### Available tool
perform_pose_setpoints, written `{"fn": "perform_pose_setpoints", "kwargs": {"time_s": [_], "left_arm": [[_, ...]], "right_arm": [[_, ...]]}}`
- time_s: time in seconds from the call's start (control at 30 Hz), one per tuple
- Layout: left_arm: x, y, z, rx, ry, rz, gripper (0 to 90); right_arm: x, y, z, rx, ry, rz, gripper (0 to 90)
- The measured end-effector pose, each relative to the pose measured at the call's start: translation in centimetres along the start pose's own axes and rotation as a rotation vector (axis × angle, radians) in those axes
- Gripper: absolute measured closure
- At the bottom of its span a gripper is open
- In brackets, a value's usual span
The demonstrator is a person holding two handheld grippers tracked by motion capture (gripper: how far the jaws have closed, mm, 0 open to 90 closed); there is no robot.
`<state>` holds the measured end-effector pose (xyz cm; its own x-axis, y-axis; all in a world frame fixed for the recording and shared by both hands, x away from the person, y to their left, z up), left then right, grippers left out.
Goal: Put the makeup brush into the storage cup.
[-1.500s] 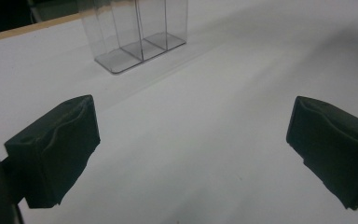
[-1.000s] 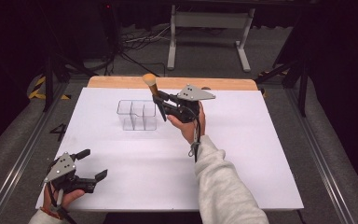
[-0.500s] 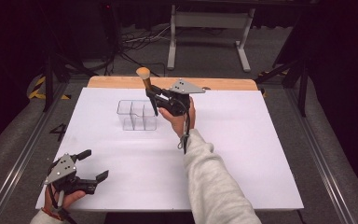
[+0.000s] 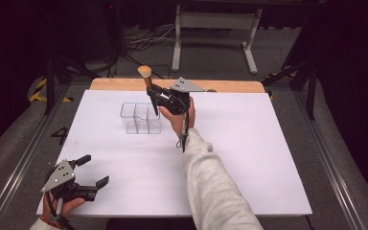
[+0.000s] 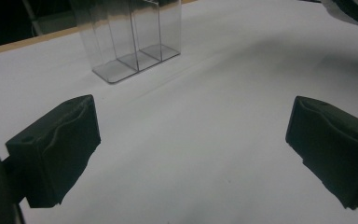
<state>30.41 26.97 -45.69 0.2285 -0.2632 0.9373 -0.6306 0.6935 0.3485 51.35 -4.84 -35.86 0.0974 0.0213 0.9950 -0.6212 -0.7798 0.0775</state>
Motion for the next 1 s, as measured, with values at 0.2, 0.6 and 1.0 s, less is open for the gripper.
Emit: {"fn": "perform_pose_setpoints", "kwargs": {"time_s": [0.2,0.6,1.0], "left_arm": [[-0.1,0.3,0.0,0.004,0.003,-0.003,3.4],[-0.1,-0.3,-0.1,-0.013,0.006,-0.013,3.4],[-0.1,-0.2,-0.2,-0.018,0.006,-0.018,3.5]], "right_arm": [[-0.5,-0.6,0.4,-0.018,-0.005,-0.008,74.1],[-1.7,-1.6,0.9,-0.058,-0.007,-0.032,74.2],[-3.0,-2.0,1.0,-0.067,-0.020,-0.061,74.1]]}}
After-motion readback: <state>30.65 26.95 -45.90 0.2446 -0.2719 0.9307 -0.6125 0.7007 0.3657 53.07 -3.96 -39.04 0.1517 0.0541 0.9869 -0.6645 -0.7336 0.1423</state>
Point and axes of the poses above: each handheld gripper's, and its own axes: y roughly backward along the jaws, x roughly out of its top, z roughly to its right, the point moved 1 cm from there along -y, roughly forward along the jaws, and after that the axes turned 2 degrees about -x, right-handed, at the moved point
